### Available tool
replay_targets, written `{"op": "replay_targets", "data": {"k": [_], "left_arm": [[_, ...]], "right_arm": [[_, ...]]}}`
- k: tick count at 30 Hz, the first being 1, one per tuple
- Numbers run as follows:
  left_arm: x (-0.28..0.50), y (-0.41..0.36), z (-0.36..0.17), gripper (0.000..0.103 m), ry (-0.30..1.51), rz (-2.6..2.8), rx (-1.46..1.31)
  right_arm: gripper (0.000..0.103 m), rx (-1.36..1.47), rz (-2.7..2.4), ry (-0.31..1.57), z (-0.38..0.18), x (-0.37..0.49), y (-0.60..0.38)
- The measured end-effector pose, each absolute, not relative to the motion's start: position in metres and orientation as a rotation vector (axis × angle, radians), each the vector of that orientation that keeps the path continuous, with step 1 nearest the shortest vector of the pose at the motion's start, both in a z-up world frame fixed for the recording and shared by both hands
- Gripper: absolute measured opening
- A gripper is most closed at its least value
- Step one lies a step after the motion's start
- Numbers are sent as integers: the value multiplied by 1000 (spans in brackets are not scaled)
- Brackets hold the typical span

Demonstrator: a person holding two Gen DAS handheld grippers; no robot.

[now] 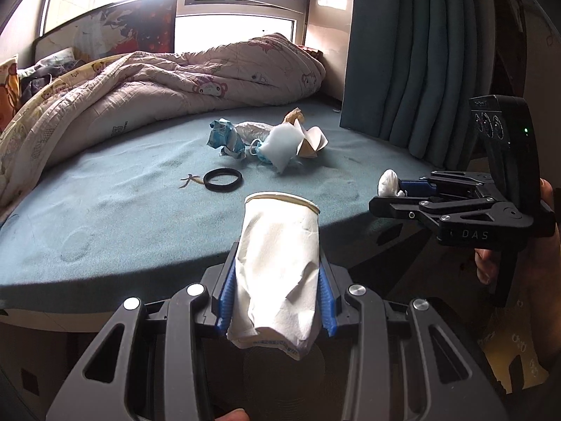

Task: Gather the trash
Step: 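Carry both held items down over the white floor bin, then open both tools to drop the paper roll and tissue bundle into the bin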

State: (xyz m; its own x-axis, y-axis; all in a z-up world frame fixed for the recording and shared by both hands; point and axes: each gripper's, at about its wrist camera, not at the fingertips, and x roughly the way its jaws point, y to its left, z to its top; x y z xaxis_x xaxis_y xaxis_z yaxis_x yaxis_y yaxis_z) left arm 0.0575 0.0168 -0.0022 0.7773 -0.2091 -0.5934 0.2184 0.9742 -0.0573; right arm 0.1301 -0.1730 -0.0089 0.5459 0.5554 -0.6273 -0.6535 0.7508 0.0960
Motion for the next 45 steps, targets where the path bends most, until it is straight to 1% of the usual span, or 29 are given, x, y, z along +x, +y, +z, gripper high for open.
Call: {"op": "replay_targets", "data": {"k": [4,7,15,20,27,31,43,45], "left_arm": [[30,20,-20,38,653,-235,1],[15,18,-48,38,684,-235,-18],[8,0,-161,38,835,-258,-7],[24,-8,-222,38,928,-269,-3],[46,-16,-277,38,962,-309,44],[60,-14,-300,38,980,-341,27],[107,-3,-346,38,1078,-370,6],[113,-6,-356,44,1089,-372,23]], "right_arm": [[34,-162,736,697,-39,98,-177],[34,-157,750,732,-76,79,-178],[34,-192,723,867,-198,57,-183],[34,-167,735,928,-244,59,-184],[34,-142,750,972,-289,70,-181],[34,-145,741,1010,-304,81,-181],[34,-196,725,1108,-339,110,-164],[34,-202,730,1115,-342,112,-162]]}}
